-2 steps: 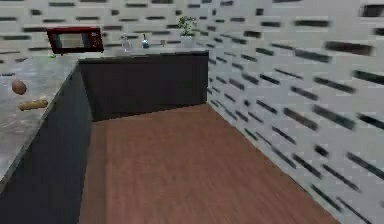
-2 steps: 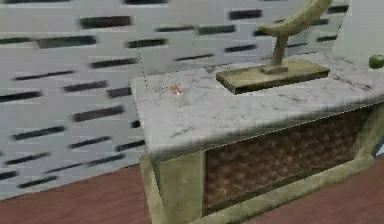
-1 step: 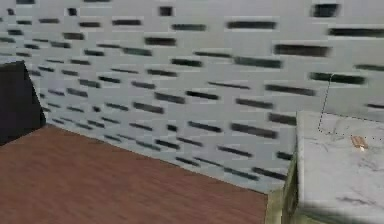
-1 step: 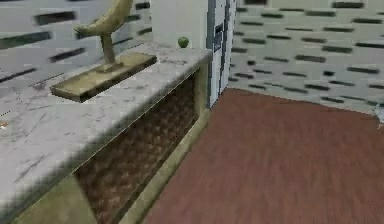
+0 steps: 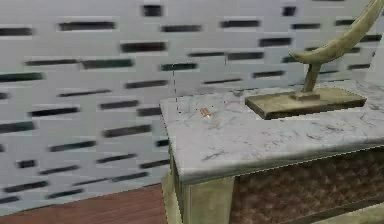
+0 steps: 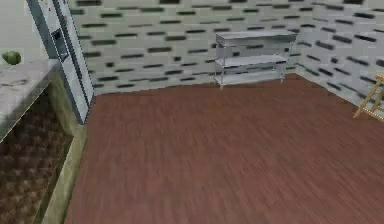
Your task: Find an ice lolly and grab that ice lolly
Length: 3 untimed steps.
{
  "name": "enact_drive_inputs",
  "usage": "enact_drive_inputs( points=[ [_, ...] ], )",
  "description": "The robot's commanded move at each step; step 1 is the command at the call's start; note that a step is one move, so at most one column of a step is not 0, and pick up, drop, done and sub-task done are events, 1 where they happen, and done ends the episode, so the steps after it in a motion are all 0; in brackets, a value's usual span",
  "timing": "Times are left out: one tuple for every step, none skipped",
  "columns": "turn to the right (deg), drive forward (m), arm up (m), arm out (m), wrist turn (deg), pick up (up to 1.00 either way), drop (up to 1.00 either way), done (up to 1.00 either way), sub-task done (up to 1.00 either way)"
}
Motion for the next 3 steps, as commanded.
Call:
enact_drive_inputs(
  points=[
    [0.0,0.35,0.0,0.0,0.0,0.0,0.0,0.0,0.0],
    [-45.0,0.0,0.0,0.0,0.0,0.0,0.0,0.0,0.0],
    [-33.0,0.0,0.0,0.0,0.0,0.0,0.0,0.0,0.0]
  ],
)
